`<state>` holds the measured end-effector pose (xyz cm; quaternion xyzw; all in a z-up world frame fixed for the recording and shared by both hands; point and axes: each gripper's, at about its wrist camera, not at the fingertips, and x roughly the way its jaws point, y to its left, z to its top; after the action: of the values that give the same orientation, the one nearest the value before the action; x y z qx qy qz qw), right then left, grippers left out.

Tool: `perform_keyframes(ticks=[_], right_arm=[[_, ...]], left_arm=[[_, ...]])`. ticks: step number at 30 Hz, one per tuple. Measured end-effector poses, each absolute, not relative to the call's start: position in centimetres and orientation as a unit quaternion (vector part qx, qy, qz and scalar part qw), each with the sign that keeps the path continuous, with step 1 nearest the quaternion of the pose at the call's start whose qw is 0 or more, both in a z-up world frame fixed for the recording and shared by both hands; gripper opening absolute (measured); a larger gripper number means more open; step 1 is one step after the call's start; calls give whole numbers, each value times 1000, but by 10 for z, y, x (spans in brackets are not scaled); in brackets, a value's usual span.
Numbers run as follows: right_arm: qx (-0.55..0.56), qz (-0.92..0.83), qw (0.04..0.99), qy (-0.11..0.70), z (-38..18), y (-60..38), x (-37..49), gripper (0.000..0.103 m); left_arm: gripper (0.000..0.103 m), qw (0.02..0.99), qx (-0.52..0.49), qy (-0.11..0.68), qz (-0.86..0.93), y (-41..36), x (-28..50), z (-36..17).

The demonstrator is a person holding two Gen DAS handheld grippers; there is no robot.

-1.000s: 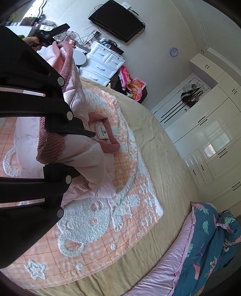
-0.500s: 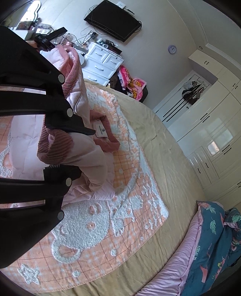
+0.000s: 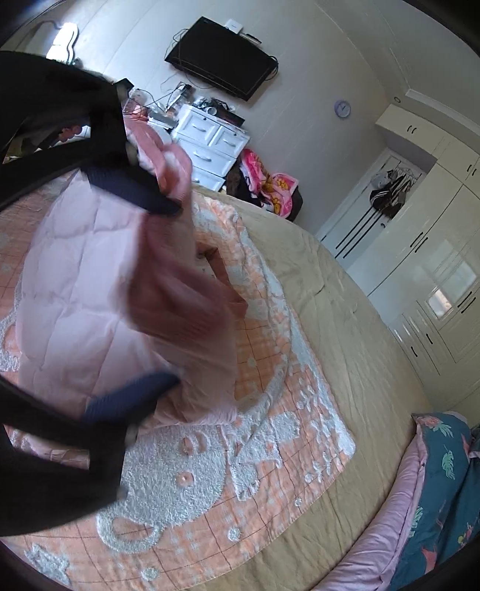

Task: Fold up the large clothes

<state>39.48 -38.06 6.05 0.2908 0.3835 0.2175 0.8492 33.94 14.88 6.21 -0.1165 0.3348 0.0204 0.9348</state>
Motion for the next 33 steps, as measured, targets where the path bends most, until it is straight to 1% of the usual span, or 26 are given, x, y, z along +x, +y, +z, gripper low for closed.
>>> perform_keyframes(ticks=[5, 10, 11, 12, 13, 14, 16, 17, 18, 19, 20, 21, 24, 27, 30, 33], right_arm=[[269, 219, 858, 379, 52, -370, 391, 93], [226, 212, 866, 393, 29, -350, 385, 93], [219, 209, 866, 398, 23, -346, 385, 93], [211, 206, 868, 401, 18, -343, 383, 93], [204, 203, 869, 401, 15, -341, 382, 93], [195, 201, 872, 401, 12, -338, 381, 93], [174, 196, 882, 393, 11, -333, 376, 93], [166, 192, 885, 389, 10, -331, 375, 93], [157, 187, 890, 385, 10, -330, 374, 93], [144, 181, 895, 381, 10, -329, 373, 93], [135, 176, 899, 378, 10, -329, 372, 94], [124, 168, 903, 376, 10, -329, 371, 95], [93, 148, 911, 375, 6, -328, 371, 96], [66, 129, 916, 374, 1, -328, 372, 97], [57, 115, 913, 386, -12, -331, 381, 97], [49, 109, 908, 401, -27, -332, 390, 97]], left_arm=[[12, 934, -115, 337, 16, 144, 345, 61], [15, 935, -109, 338, 15, 139, 349, 58], [18, 935, -113, 337, 14, 140, 349, 58], [26, 934, -119, 337, 11, 140, 348, 59], [32, 934, -127, 334, 4, 141, 347, 61], [41, 934, -132, 331, -2, 141, 346, 62], [53, 934, -141, 327, -16, 140, 341, 67], [65, 935, -144, 322, -25, 138, 339, 71], [73, 937, -146, 316, -29, 137, 335, 74], [77, 941, -145, 304, -31, 136, 329, 80], [85, 945, -143, 294, -30, 135, 324, 85], [90, 951, -135, 278, -23, 135, 317, 91], [90, 962, -118, 247, 5, 141, 303, 102], [92, 961, -117, 249, 33, 157, 300, 93], [92, 952, -87, 283, 74, 170, 306, 63], [94, 933, -113, 334, 69, 184, 312, 19]])
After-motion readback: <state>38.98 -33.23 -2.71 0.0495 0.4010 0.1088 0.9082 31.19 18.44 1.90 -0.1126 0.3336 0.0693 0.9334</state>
